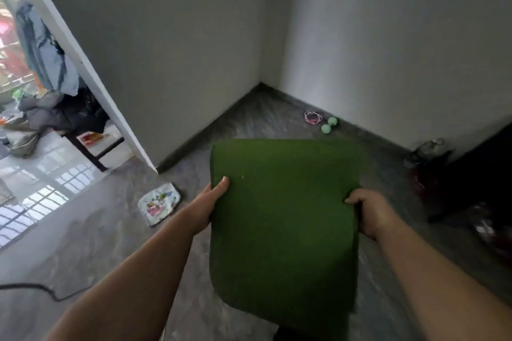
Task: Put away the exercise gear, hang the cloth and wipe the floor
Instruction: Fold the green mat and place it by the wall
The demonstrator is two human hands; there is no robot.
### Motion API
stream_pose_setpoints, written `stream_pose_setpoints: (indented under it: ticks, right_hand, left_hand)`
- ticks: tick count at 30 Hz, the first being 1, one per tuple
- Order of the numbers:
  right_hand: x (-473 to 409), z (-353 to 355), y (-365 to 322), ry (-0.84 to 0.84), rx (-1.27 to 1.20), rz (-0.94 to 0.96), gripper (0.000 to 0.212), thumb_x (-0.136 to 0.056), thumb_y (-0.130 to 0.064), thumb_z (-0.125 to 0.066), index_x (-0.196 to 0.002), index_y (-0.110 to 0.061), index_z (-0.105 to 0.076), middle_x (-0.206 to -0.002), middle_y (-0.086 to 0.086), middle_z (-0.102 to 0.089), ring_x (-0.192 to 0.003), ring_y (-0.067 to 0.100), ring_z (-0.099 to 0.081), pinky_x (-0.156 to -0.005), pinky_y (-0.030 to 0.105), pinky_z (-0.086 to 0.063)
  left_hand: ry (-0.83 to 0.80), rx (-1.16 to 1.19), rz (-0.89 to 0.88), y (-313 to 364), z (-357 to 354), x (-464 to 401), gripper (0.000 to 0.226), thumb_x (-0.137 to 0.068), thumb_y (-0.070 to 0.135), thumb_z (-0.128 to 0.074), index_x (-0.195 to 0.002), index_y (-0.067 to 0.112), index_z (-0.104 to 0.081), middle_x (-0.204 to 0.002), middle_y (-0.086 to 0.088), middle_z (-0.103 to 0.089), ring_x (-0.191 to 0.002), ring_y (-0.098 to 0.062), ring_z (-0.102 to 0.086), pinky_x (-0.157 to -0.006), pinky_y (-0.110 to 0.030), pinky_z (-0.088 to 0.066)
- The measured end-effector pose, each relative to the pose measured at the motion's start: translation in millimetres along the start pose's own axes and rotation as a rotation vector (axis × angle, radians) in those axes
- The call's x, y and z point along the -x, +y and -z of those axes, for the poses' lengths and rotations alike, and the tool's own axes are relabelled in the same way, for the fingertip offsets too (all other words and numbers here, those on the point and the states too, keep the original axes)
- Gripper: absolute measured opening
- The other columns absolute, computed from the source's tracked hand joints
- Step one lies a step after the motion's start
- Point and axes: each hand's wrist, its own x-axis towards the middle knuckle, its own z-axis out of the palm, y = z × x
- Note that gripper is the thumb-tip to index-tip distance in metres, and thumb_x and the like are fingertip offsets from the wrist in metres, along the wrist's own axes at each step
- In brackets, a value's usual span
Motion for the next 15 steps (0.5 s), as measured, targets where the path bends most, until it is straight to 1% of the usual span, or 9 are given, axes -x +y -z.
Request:
stream_pose_setpoints:
  ticks: [1,4,7,9,11,13,15]
  right_hand:
    - [-0.8,17.9,-7.0,0.030,-0.017,0.011,0.065,-0.048,-0.008,-0.047,-0.110,0.000,-0.064,-0.090,0.016,-0.074,-0.076,0.032,-0.072,-0.067,0.039,-0.057]
    - [-5.5,70.7,-33.4,0.096,-0.085,0.059,0.062,-0.047,-0.007,-0.045,-0.105,-0.002,-0.065,-0.087,0.015,-0.074,-0.073,0.032,-0.071,-0.068,0.041,-0.059]
    - [-15.7,121.3,-58.8,0.175,-0.152,0.107,0.053,-0.055,-0.007,-0.041,-0.101,-0.003,-0.067,-0.085,0.015,-0.073,-0.073,0.032,-0.070,-0.076,0.041,-0.055]
    - [-25.6,152.1,-74.8,0.218,-0.191,0.165,0.052,-0.060,-0.002,-0.040,-0.105,-0.004,-0.066,-0.088,0.014,-0.073,-0.076,0.032,-0.069,-0.076,0.041,-0.053]
    - [-38.7,181.1,-87.2,0.265,-0.204,0.232,0.050,-0.068,0.004,-0.038,-0.109,-0.008,-0.063,-0.089,0.013,-0.072,-0.077,0.032,-0.068,-0.074,0.040,-0.053]
    - [-55.1,209.1,-96.5,0.317,-0.193,0.284,0.051,-0.076,0.010,-0.037,-0.118,-0.011,-0.059,-0.096,0.013,-0.071,-0.080,0.032,-0.067,-0.074,0.040,-0.054]
    - [-73.9,233.8,-104.9,0.339,-0.166,0.329,0.052,-0.082,0.013,-0.039,-0.125,-0.012,-0.054,-0.105,0.014,-0.068,-0.087,0.031,-0.066,-0.077,0.042,-0.053]
  left_hand:
    - [-0.019,-0.027,-0.001,4.9,-19.0,-10.6,0.099,-0.057,0.064,-0.078,-0.137,0.014,-0.047,-0.123,-0.008,-0.067,-0.111,-0.025,-0.065,-0.094,-0.038,-0.052]
    - [-0.064,-0.116,-0.006,22.3,-75.9,-51.9,0.099,-0.055,0.066,-0.077,-0.133,0.011,-0.052,-0.121,-0.006,-0.068,-0.110,-0.022,-0.065,-0.100,-0.039,-0.047]
    - [-0.077,-0.139,-0.015,38.1,-133.1,-98.2,0.105,-0.052,0.065,-0.082,-0.136,0.012,-0.049,-0.122,-0.007,-0.067,-0.110,-0.023,-0.065,-0.103,-0.043,-0.046]
    - [-0.063,-0.133,-0.011,47.0,-173.3,-126.9,0.101,-0.054,0.064,-0.083,-0.135,0.015,-0.049,-0.121,-0.008,-0.068,-0.108,-0.026,-0.066,-0.099,-0.048,-0.049]
    - [-0.068,-0.166,-0.018,57.0,-212.9,-153.8,0.094,-0.057,0.068,-0.080,-0.131,0.017,-0.053,-0.119,-0.009,-0.069,-0.104,-0.028,-0.068,-0.094,-0.052,-0.052]
    - [-0.048,-0.258,-0.047,65.2,-247.0,-178.9,0.096,-0.056,0.077,-0.073,-0.129,0.017,-0.055,-0.116,-0.008,-0.070,-0.099,-0.026,-0.070,-0.091,-0.050,-0.053]
    - [-0.026,-0.348,-0.083,73.7,-275.7,-203.4,0.095,-0.057,0.083,-0.066,-0.127,0.019,-0.057,-0.112,-0.004,-0.071,-0.096,-0.023,-0.071,-0.089,-0.048,-0.055]
